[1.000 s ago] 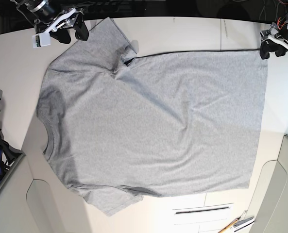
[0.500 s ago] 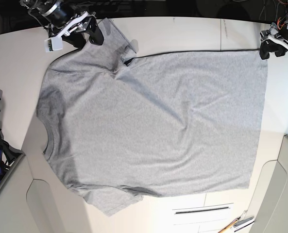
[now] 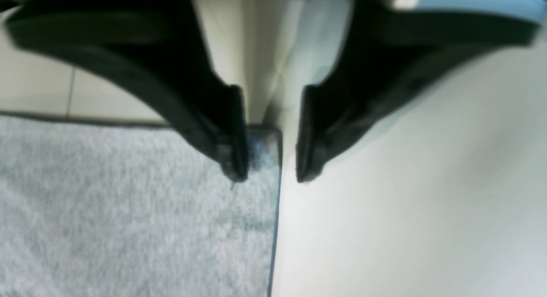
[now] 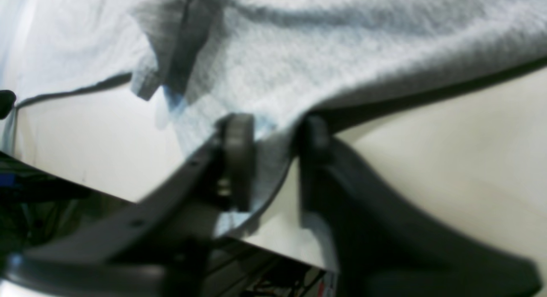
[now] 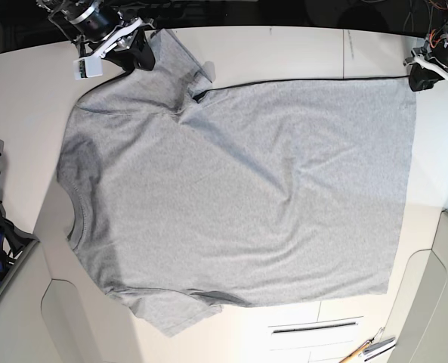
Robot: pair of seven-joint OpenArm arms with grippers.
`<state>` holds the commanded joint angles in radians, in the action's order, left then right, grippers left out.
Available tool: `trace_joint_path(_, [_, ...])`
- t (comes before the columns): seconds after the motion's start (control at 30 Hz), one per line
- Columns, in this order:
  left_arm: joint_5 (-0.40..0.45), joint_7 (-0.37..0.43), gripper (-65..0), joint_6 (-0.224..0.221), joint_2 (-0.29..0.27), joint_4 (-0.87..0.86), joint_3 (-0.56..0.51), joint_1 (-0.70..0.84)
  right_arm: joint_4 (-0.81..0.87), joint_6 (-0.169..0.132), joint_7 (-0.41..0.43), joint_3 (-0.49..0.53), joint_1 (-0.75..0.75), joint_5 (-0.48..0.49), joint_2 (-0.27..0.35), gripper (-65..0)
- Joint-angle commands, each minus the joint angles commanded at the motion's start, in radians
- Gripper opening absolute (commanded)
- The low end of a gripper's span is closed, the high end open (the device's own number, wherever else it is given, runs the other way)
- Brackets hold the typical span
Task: Fold the T-shirt properly
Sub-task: 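Move both grippers to the shirt's hem corners and grasp them, then lift the hem corners with both grippers and fold over the shirt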
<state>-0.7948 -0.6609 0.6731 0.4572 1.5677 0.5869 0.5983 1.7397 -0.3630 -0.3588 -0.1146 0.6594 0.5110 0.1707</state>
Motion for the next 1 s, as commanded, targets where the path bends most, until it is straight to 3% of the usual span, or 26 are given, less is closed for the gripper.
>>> trace_joint_path(0.03, [-0.006, 0.004, -58.3, 0.025, 0.000, 0.000, 0.000, 0.000, 0.000, 0.000, 0.001, 0.000, -0.005, -0.008, -0.003, -56.7])
trace_joint_path(0.1, [-0.020, 0.006, -65.0, 0.025, 0.001, 0.000, 0.000, 0.000, 0.000, 0.000, 0.000, 0.000, -0.013, -0.018, -0.009, -65.0])
trace_joint_path(0.23, [-0.028, 0.001, -65.0, 0.025, 0.001, 0.000, 0.000, 0.000, 0.000, -0.011, -0.001, -0.006, -0.019, -0.063, -0.020, -65.0])
trace_joint_path(0.4, [-0.028, -0.028, -65.0, 0.025, 0.001, 0.013, 0.005, 0.000, 0.004, -0.168, -0.001, -0.044, -0.016, -0.062, -0.024, -65.0])
trace_joint_path(0.47, [-0.028, -0.042, -65.0, 0.025, 0.000, 0.027, 0.018, 0.000, 0.004, -0.201, -0.001, -0.079, -0.016, -0.056, -0.024, -65.0])
trace_joint_path(0.63, [-0.043, -0.050, -65.0, 0.025, 0.001, 0.068, 0.065, 0.000, 0.004, -0.228, -0.020, -0.164, -0.013, 0.016, -0.021, -65.0])
trace_joint_path(0.77, [-0.071, -0.083, -65.0, 0.025, 0.000, 0.098, 0.067, 0.000, 0.005, -0.229, -0.066, -0.187, -0.013, 0.077, -0.021, -65.0])
trace_joint_path(1.0, [-0.107, -0.082, -65.0, 0.025, 0.000, 0.103, 0.070, -0.008, 0.104, -0.229, -0.066, -0.189, -0.014, 0.090, -0.022, -65.0])
